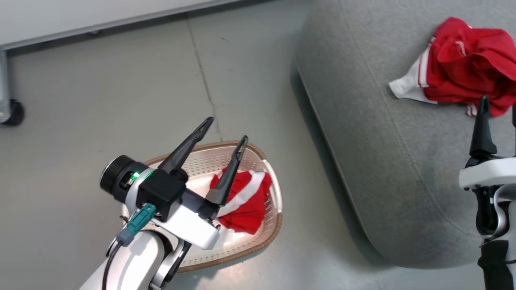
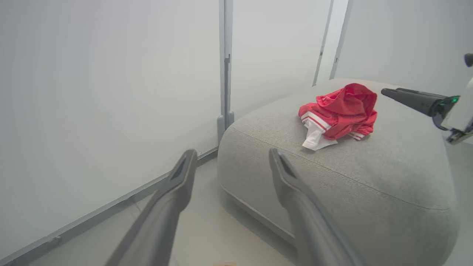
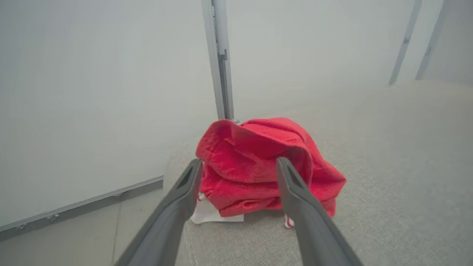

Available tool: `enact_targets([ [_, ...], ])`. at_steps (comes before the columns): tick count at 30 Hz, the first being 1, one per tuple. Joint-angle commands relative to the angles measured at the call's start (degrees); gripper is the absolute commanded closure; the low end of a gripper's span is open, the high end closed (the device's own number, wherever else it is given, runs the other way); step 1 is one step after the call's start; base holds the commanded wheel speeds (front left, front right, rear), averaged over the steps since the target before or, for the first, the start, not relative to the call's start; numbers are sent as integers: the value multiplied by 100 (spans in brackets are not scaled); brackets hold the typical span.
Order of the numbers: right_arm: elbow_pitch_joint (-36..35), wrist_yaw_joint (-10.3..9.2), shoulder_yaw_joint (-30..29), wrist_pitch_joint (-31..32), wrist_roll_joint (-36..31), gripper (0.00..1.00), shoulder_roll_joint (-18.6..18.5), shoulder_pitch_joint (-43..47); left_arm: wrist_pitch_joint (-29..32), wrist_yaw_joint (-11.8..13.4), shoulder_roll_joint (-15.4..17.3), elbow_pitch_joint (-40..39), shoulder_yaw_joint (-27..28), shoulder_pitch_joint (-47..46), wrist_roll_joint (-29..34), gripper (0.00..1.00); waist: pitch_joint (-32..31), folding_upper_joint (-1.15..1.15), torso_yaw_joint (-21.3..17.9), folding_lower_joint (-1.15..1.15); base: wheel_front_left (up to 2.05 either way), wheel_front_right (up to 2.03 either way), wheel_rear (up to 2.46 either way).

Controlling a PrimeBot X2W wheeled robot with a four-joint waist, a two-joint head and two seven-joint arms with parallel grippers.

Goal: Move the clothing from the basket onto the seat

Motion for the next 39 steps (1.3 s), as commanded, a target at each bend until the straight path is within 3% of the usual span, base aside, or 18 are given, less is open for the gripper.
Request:
enact_targets([
  [1,-220,11,47,-14,-48,0,19,177,-90,109,-8,56,86,122,-65,0,-299,0,358,0,0,0,0],
  [8,-1145,11,375,-14,-208,0,194,789,-377,417,-125,311,398,470,-343,0,-662,0,969,0,0,0,0],
  [16,-1674,11,850,79,-300,0,323,1413,-572,772,-133,505,856,912,-655,0,-1116,0,1446,0,0,0,0],
  [24,-1928,11,1199,235,-218,0,364,1944,-674,1087,-9,553,1402,1474,-916,0,-1509,0,1602,0,0,0,0],
  [39,-2260,11,1197,628,-145,0,366,2692,-722,1213,110,586,1490,2212,-914,0,-2043,0,1550,0,0,0,0],
])
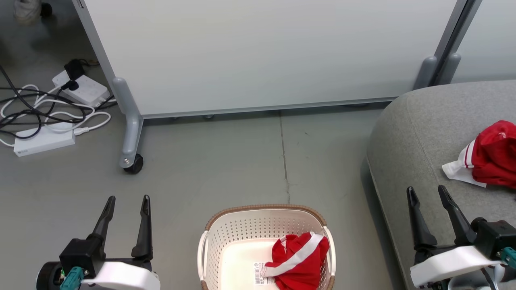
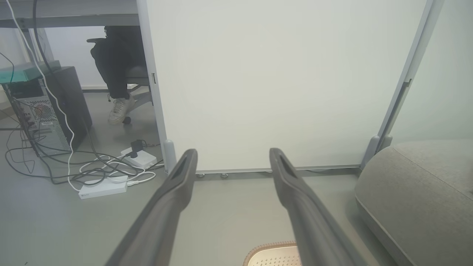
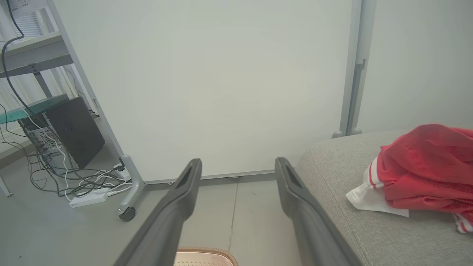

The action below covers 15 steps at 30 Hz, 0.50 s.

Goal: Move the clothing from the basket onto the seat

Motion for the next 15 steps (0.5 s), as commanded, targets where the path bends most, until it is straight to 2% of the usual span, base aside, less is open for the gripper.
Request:
enact_targets([
  [1,-50,11,-22,36,-16,0,-26,78,-8,18,35,21,-2,50,18,0,-55,0,-18,0,0,0,0],
  [15,-500,11,-69,314,-24,0,-26,432,65,10,101,186,-93,168,-27,0,-229,0,-32,0,0,0,0],
])
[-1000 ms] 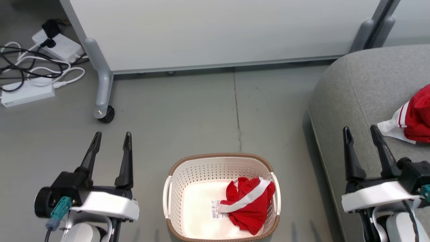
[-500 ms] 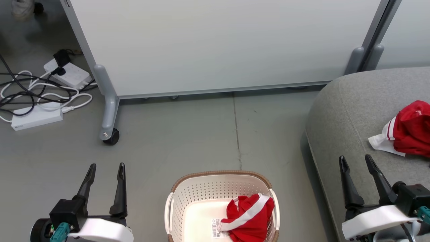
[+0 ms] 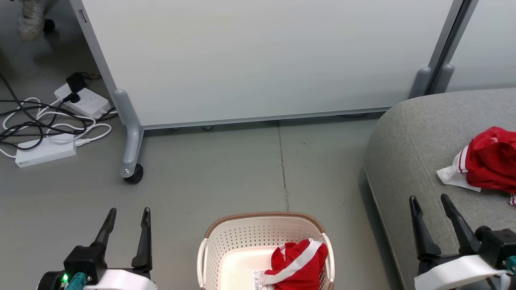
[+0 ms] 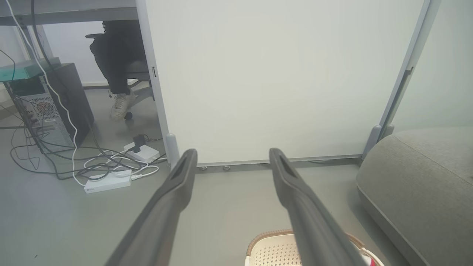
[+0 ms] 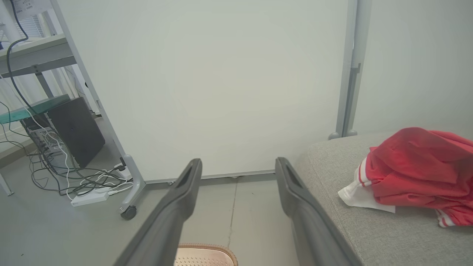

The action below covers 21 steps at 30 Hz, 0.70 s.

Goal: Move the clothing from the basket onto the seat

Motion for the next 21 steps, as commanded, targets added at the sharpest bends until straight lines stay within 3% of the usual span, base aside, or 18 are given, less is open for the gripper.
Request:
enact_targets([
  [1,-48,11,-1,21,-14,0,-24,47,-14,-18,35,28,14,8,-32,0,-7,0,2,0,0,0,0],
  [21,-80,11,50,140,20,0,-25,75,-30,-40,23,179,-34,-104,-74,0,-18,0,-27,0,0,0,0],
])
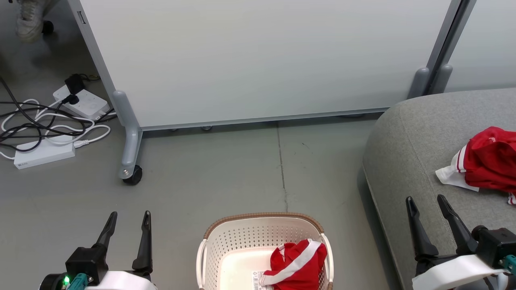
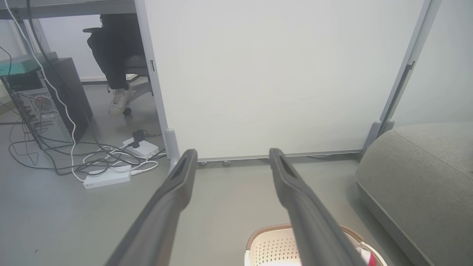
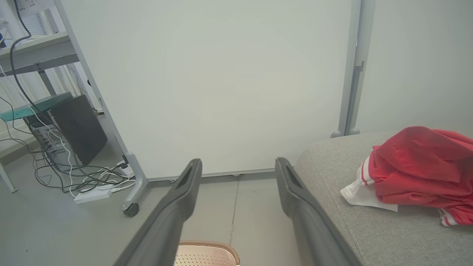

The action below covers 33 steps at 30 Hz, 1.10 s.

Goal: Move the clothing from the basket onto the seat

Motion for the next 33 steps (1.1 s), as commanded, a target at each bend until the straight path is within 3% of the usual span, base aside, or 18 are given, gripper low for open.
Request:
enact_targets([
  [1,-4,11,-3,32,7,0,-26,47,-13,-8,15,15,0,-86,-5,0,2,0,-8,0,0,0,0],
  [9,-64,12,-34,82,-51,0,-26,27,-2,-24,-33,47,-107,-182,66,0,80,0,-22,0,0,0,0],
  [16,-218,12,-53,174,-163,0,-26,-110,30,-252,-189,205,-458,-605,224,0,385,0,-60,0,0,0,0],
  [25,-637,12,-47,291,-336,0,-26,-561,67,-705,-638,797,-1118,-1650,591,0,1467,0,-379,0,0,0,0],
  [33,-959,12,-6,168,-314,0,-22,-1124,216,-1222,-1041,2041,-1695,-2851,984,0,2738,0,-931,0,0,0,0],
])
